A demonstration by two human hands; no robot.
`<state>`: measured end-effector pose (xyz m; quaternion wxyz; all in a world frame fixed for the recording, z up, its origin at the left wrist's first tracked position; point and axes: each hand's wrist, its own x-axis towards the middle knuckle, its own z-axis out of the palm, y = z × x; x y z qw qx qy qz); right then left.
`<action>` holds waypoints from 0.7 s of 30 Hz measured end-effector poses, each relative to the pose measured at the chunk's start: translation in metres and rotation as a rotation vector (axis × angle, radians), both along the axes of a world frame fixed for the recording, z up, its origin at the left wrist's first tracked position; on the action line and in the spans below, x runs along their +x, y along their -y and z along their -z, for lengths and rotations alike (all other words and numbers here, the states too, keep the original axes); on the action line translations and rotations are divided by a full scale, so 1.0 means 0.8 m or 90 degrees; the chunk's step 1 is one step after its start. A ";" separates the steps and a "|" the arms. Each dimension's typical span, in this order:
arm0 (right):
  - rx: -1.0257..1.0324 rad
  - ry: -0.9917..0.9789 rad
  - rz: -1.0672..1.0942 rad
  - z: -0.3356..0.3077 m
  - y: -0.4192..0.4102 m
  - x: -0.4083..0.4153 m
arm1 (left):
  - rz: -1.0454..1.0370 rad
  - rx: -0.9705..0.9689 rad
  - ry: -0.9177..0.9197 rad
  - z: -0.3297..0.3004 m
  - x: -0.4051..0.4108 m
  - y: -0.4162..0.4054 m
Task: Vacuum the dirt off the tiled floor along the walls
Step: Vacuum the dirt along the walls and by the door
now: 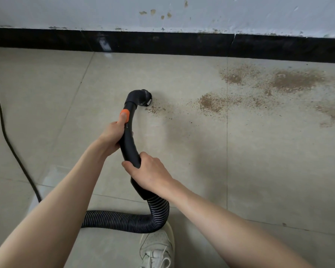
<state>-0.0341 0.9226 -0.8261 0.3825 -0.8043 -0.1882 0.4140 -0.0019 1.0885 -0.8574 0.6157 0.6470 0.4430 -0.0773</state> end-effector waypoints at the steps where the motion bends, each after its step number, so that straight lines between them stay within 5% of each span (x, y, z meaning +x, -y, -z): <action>1: -0.001 -0.004 0.006 -0.001 0.002 0.001 | 0.004 -0.001 0.000 0.000 0.002 0.003; 21: -0.015 0.012 0.159 0.003 0.053 0.035 | 0.144 -0.077 0.013 -0.011 0.077 0.079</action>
